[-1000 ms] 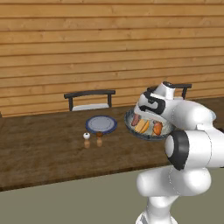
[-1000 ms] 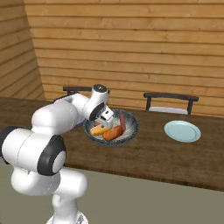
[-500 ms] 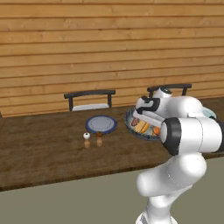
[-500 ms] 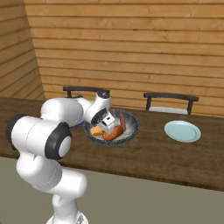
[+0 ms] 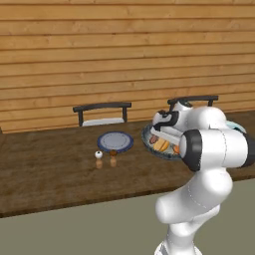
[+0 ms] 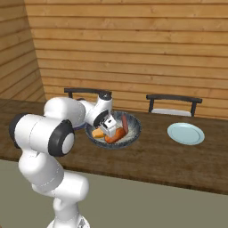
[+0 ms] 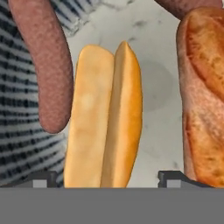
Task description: Place one bun and one sausage from the bowl on each plate.
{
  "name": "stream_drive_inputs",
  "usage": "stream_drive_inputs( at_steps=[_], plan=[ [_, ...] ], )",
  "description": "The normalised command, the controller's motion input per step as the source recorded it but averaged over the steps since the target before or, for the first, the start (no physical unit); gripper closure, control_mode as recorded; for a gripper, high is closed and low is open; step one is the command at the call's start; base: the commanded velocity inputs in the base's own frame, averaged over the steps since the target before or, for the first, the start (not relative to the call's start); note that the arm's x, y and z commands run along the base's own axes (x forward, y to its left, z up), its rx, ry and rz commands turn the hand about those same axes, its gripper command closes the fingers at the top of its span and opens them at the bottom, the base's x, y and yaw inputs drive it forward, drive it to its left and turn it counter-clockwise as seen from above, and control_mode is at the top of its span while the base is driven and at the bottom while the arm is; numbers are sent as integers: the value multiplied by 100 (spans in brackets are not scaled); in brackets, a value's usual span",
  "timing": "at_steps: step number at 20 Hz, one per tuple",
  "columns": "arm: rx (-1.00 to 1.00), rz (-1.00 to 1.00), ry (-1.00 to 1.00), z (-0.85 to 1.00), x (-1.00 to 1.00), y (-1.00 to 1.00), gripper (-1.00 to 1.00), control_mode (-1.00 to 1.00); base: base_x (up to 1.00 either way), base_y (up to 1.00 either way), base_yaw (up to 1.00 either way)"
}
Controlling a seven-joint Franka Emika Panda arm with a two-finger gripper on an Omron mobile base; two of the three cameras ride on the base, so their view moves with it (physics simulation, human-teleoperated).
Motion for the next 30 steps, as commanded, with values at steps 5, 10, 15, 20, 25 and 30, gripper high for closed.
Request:
stream_drive_inputs(
  at_steps=[5,10,15,20,25,30],
  plan=[
    [0,-4,7,-15,-11,-13,-100,-100,0,0,0],
    [0,0,2,-12,-14,4,-100,-100,0,0,0],
    [0,0,4,-6,3,7,-100,-100,0,0,0],
    [-6,1,0,52,9,-11,-100,-100,0,0,0],
    [-35,9,1,18,0,-27,-100,-100,0,0,0],
    [-13,16,8,-32,0,-68,-100,-100,0,0,0]
  ],
)
